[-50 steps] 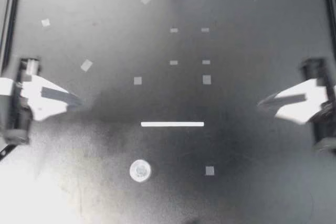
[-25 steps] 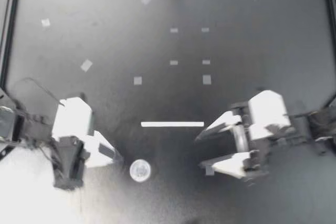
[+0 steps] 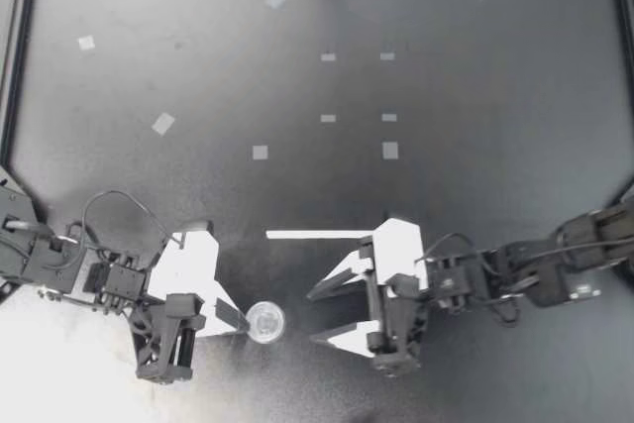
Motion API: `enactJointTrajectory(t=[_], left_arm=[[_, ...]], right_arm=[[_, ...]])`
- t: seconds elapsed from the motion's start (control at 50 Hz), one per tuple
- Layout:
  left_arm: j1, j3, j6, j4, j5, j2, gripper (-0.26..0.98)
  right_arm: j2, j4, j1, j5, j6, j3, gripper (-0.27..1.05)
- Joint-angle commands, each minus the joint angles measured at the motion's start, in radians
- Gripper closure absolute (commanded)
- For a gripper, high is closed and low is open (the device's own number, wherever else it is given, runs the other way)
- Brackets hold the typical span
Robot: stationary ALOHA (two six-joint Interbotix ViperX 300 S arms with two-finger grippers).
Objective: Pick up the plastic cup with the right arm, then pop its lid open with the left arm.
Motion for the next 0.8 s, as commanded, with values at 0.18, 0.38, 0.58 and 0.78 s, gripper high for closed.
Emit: enactJointTrajectory(t=[0.18, 0.38, 0.58, 0.78], left_arm=[[-0.003, -0.009, 0.021, 0.003, -0.011, 0.011, 0.9], [-0.002, -0.012, 0.035, 0.003, -0.018, 0.02, 0.9], [-0.002, -0.021, 0.035, 0.003, -0.041, 0.043, 0.9], [0.018, -0.023, 0.048, 0.005, -0.049, 0.046, 0.9]], right_arm=[[0.044, 0.002, 0.011, 0.0, -0.006, -0.092, 0.08], [0.069, 0.003, 0.011, 0.011, -0.006, -0.112, 0.08], [0.072, 0.003, 0.011, 0.021, -0.008, -0.114, 0.08], [0.075, 0.002, 0.011, 0.021, -0.008, -0.115, 0.08]])
